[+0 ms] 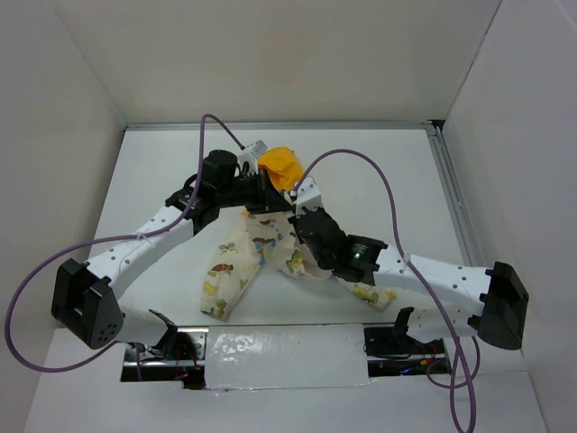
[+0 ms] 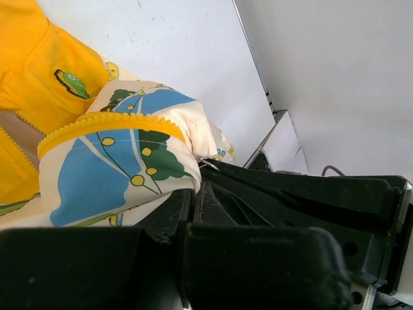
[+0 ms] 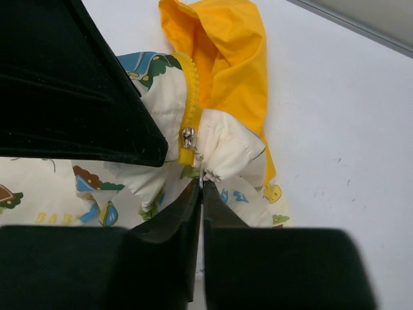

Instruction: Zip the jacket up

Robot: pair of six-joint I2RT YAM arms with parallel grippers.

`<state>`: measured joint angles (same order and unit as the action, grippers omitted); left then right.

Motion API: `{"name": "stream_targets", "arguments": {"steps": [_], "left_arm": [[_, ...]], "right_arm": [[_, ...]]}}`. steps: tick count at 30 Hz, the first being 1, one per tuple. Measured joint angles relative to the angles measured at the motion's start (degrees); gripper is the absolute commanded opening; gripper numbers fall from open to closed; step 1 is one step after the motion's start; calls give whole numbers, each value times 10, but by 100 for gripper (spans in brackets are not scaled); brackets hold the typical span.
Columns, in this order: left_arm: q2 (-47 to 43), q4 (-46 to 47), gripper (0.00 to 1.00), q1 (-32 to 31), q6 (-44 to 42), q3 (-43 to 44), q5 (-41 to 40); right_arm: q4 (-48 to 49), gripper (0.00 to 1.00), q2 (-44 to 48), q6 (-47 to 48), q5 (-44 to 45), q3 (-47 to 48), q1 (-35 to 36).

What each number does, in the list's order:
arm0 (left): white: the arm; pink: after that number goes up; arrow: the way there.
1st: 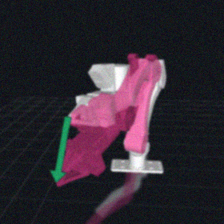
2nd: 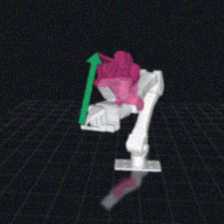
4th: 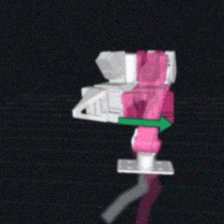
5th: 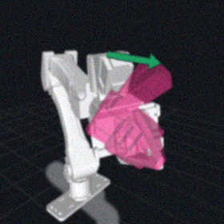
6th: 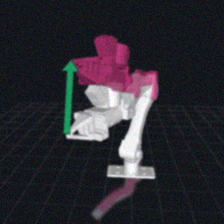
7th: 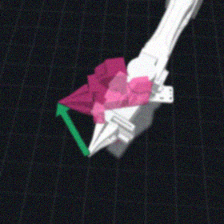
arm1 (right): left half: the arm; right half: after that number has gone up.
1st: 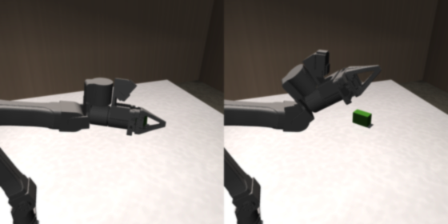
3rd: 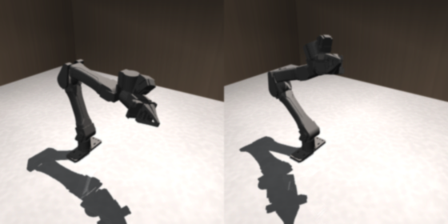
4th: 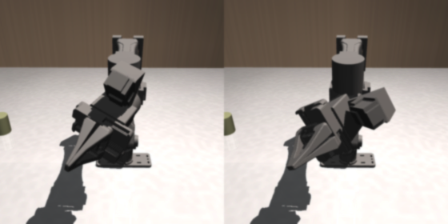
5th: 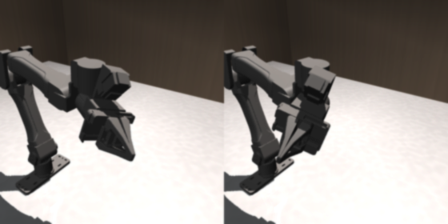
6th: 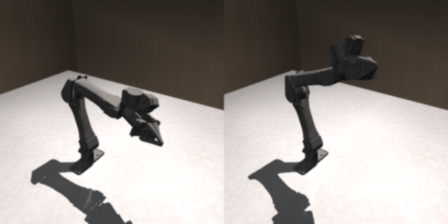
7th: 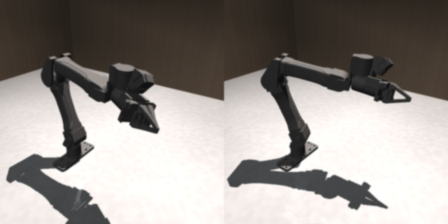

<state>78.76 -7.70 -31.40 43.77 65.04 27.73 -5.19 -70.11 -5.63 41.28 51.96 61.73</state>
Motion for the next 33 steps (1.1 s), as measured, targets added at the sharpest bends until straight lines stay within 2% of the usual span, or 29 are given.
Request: {"name": "stream_targets", "arguments": {"steps": [14, 17, 25, 33], "left_arm": [[-3, 4, 0, 1, -21, -18, 9], [-3, 4, 0, 1, -39, -21, 17], [-2, 2, 0, -10, -87, -21, 14], [2, -49, 0, -17, -106, -45, -2]], "right_arm": [[-20, 0, 18, 37, -40, 5, -4], [-65, 0, 14, 37, -65, 35, -18], [-241, 0, -42, 26, -212, 169, -81], [-305, 0, -100, 47, -299, 203, -87]]}}
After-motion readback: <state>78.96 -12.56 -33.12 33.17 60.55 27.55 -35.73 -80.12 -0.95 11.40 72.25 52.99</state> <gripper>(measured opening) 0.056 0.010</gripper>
